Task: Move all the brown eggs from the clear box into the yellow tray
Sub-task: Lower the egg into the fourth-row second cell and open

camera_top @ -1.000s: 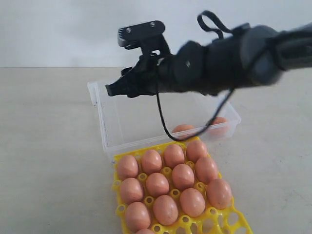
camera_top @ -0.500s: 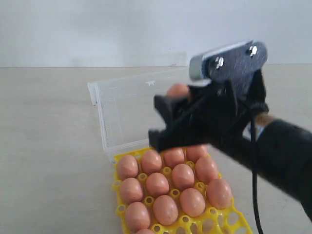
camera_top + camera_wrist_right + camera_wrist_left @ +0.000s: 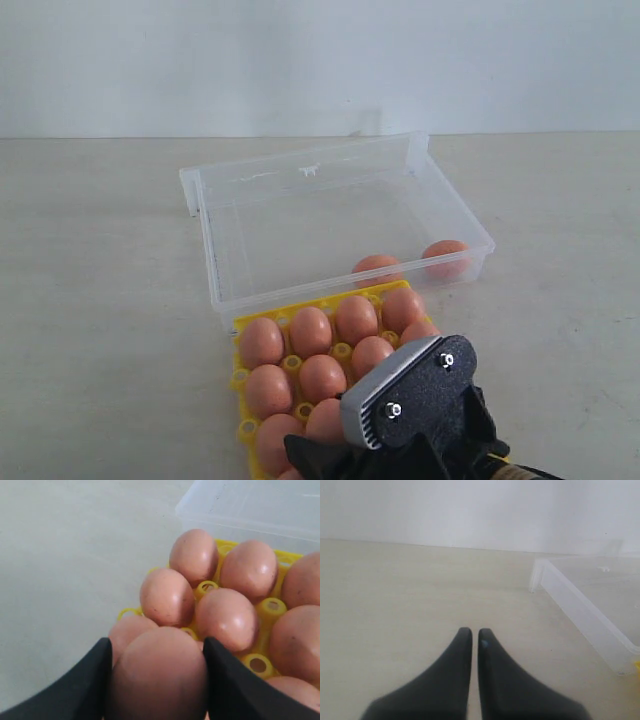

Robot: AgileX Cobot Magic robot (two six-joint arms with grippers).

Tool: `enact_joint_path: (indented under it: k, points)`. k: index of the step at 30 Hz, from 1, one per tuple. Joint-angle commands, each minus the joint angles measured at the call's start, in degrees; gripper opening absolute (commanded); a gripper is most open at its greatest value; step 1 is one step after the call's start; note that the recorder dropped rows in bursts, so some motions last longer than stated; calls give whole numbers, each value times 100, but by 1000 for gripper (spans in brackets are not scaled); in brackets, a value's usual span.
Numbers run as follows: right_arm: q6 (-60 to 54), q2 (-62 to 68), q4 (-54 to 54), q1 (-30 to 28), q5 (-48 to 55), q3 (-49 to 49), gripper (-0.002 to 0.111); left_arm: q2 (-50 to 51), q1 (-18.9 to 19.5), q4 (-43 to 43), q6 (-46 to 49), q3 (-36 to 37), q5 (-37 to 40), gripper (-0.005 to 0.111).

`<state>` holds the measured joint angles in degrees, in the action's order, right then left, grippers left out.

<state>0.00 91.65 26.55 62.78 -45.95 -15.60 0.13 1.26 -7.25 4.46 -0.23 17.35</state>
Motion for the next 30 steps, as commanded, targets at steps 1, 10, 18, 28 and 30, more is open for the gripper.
enact_joint_path:
  k: [1,10,18,28,30]
  points:
    - [299,27,-138,30,30,18,0,-13,-20,21,10,23,-64,4]
    - [253,27,201,442,33,18,0,-13,-20,21,10,23,-64,4]
    - [-571,27,934,577,273,18,0,-13,-20,21,10,23,-64,4]
    - [-915,27,934,577,410,18,0,-13,-20,21,10,23,-64,4]
    - [-961,27,934,577,410,18,1,-13,-20,21,10,23,-64,4]
